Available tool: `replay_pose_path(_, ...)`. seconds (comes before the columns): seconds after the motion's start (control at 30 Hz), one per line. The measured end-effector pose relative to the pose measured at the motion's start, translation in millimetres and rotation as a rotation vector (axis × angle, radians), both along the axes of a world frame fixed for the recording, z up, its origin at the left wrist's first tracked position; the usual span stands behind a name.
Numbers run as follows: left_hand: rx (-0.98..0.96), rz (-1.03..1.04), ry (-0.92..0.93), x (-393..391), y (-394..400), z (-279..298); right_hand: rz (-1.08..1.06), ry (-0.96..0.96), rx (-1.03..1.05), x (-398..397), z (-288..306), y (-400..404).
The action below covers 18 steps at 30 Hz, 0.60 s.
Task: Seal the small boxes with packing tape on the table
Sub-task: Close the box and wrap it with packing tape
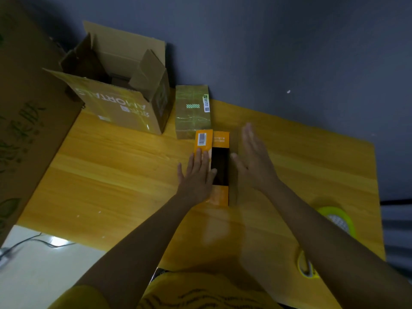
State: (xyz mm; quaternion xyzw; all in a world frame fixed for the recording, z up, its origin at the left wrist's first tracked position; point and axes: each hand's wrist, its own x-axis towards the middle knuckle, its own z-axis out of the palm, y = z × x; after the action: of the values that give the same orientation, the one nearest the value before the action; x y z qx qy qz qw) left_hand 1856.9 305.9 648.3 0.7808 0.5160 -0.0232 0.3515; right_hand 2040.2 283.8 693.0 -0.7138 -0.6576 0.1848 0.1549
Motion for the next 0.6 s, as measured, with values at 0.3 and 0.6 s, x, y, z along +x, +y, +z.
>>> replay_pose_path(0.3, 0.277, -0.182, 0.137, -17.2, 21.0, 2.2, -0.043, 0.232, -0.037, -40.4, -41.8, -32.9)
replay_pose_path(0.6, 0.241, -0.298, 0.151, -9.5, 35.8, 3.9, 0.17, -0.172, -0.295, -30.8, -47.5, -18.3)
